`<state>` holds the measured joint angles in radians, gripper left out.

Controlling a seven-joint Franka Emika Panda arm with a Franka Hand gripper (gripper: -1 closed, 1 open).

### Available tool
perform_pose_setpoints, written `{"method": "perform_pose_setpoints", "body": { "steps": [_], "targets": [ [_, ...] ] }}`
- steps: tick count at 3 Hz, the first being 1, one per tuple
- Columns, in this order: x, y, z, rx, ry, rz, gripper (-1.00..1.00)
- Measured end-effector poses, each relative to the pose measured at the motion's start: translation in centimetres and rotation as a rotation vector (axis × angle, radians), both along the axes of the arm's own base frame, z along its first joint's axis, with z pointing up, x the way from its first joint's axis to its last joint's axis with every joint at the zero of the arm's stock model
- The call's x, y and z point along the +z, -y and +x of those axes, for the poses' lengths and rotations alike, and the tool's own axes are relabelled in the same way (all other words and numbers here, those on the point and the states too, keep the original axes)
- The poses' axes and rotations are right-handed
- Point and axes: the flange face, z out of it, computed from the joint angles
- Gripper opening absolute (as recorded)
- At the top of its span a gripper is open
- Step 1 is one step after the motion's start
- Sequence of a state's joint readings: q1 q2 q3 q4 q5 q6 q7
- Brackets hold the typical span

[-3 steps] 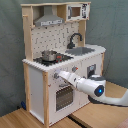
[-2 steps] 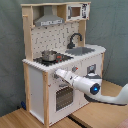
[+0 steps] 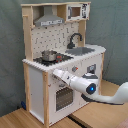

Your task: Play with the kitchen

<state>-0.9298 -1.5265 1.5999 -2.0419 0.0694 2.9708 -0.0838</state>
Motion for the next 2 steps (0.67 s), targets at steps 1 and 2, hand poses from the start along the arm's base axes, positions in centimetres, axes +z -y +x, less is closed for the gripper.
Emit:
{"method": "perform_pose_setpoints", "body": {
  "steps": [1, 2],
  "targets": [
    [0.88, -0.32, 0.01, 0.0, -0.001, -0.014, -1.0],
    [0.91, -0.32, 0.02, 0.007, -0.005, -0.118, -1.0]
  ]
}}
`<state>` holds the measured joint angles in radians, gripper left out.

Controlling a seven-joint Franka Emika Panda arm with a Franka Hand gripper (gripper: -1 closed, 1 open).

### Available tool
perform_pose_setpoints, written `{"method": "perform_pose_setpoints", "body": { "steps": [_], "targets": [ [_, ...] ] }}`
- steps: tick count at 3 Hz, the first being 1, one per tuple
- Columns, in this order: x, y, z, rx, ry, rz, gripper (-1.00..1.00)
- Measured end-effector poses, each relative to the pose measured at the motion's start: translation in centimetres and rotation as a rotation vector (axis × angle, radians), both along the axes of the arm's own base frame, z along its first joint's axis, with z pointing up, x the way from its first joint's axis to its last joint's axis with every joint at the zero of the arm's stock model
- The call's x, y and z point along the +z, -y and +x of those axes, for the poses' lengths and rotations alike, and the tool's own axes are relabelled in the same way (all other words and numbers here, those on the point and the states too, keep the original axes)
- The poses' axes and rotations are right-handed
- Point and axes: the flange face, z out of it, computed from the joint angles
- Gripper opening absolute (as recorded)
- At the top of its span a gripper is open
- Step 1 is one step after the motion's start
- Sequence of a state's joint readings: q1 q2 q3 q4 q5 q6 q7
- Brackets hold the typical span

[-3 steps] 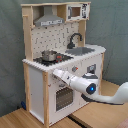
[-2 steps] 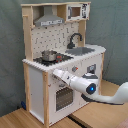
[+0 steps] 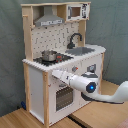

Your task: Play with the kitchen

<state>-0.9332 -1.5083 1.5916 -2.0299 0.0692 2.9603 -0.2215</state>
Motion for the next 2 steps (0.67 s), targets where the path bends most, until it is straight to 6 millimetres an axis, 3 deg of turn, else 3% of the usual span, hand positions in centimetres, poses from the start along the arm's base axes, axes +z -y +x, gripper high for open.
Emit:
{"method": "perform_pose_setpoints", "body": {
  "steps": [2],
  "targets": [
    [0.09, 0.01, 0.01, 0.015, -0.008, -0.208, -1.0]
  ]
}}
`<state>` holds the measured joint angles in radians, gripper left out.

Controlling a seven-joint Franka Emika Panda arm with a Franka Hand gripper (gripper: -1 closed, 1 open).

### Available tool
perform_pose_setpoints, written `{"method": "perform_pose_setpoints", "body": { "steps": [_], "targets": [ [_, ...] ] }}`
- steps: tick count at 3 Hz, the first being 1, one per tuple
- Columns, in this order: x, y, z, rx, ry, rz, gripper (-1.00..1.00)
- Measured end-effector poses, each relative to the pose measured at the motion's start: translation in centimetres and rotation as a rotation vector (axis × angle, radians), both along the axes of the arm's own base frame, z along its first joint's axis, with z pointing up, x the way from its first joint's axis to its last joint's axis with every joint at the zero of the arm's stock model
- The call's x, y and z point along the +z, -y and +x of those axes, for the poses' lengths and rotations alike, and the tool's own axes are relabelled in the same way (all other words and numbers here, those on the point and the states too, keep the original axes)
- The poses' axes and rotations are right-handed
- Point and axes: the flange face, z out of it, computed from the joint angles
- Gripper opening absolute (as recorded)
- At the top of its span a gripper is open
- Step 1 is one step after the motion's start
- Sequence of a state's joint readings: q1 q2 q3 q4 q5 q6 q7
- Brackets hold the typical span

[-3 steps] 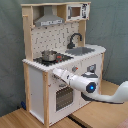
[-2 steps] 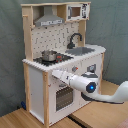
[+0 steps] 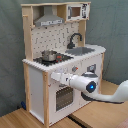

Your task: Play with the kitchen

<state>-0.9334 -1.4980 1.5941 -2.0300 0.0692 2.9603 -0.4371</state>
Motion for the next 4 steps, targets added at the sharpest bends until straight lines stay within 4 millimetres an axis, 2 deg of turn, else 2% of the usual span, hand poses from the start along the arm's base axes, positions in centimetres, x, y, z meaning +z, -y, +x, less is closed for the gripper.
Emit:
{"method": "perform_pose_setpoints", "body": {
  "steps": [4],
  "targets": [
    [0.01, 0.01, 0.01, 0.033, -0.002, -0.443, -1.0]
  ]
}}
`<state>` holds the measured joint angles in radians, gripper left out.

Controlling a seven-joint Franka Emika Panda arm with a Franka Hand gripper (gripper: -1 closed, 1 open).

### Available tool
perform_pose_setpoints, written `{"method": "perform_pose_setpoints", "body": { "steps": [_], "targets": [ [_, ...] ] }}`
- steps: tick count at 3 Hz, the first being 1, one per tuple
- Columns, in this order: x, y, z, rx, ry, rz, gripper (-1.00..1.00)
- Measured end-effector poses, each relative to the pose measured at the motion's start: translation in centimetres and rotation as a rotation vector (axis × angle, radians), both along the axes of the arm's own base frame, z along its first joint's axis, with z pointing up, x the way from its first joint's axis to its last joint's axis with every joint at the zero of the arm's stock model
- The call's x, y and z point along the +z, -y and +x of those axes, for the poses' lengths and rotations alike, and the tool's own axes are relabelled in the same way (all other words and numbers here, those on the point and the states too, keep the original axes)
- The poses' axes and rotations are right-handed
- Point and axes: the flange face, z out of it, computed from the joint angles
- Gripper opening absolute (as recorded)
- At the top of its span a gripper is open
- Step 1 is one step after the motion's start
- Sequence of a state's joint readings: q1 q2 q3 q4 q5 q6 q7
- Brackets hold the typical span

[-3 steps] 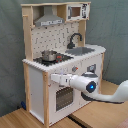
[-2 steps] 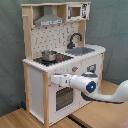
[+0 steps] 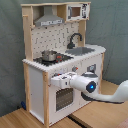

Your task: Play with the kitchen

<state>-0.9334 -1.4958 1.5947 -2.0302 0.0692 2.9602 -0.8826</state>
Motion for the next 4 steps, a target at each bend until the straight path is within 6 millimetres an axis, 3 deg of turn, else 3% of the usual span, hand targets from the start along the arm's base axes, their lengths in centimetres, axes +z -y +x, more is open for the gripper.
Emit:
{"method": "perform_pose_setpoints", "body": {
  "steps": [3, 4],
  "targets": [
    [-0.04, -0.01, -0.01, 0.021, -0.001, -0.266, -1.0],
    [-0.09, -0.01, -0.01, 0.021, -0.002, -0.267, 1.0]
  ]
}}
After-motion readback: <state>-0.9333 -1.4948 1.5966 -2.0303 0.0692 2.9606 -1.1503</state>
